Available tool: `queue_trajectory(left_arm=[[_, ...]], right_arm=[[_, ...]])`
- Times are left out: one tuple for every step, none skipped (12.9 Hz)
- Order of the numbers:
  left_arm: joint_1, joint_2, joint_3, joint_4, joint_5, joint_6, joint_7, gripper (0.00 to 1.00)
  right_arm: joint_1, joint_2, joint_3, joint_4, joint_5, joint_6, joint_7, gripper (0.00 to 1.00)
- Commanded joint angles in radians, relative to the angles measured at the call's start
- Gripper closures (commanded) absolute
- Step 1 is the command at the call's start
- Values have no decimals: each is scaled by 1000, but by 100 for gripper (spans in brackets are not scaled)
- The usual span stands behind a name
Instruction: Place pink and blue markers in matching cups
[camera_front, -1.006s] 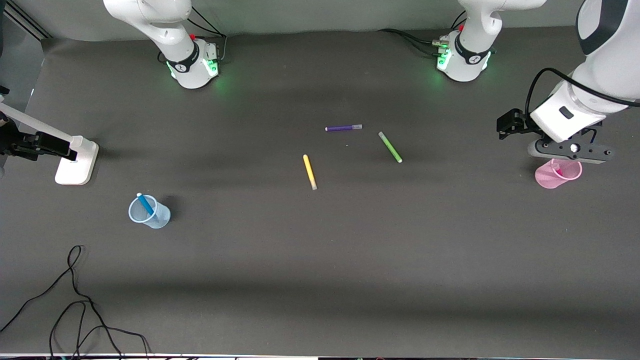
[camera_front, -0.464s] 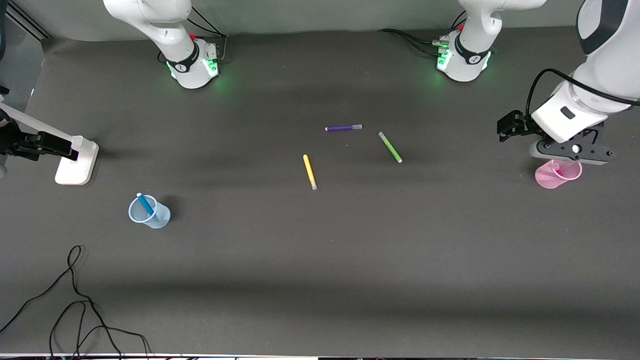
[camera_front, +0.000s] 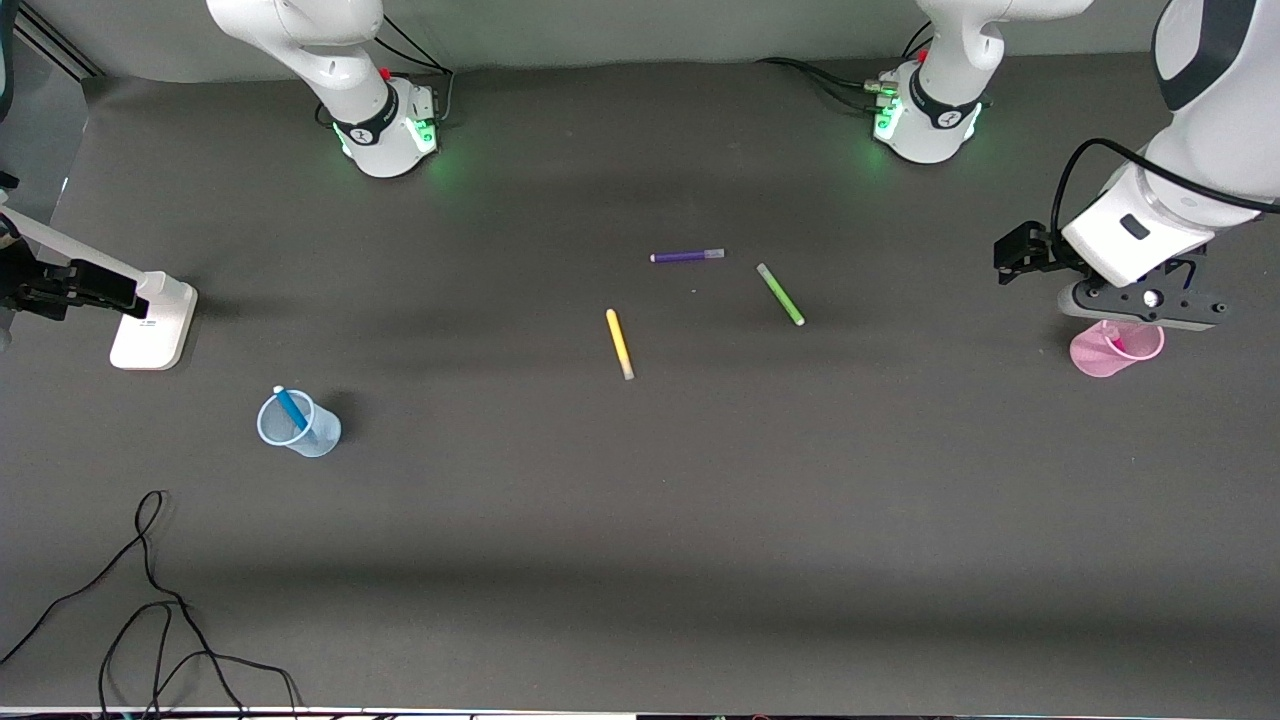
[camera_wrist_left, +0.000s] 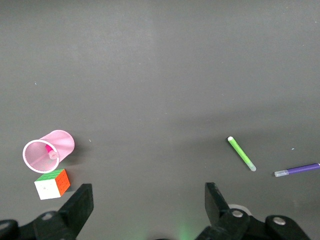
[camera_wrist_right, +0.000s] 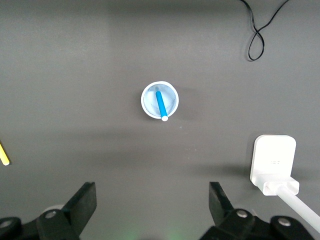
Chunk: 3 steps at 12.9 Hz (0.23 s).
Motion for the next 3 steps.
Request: queue_trajectory(left_arm=[[4, 8, 0, 13, 2, -12, 0, 1], [4, 8, 2, 13, 2, -12, 0, 1], [11, 8, 3, 13, 2, -12, 0, 1]], right_arm=[[-7, -12, 10, 0, -22, 3, -20, 0], [-7, -12, 10, 0, -22, 3, -20, 0], [-7, -12, 10, 0, -22, 3, -20, 0]])
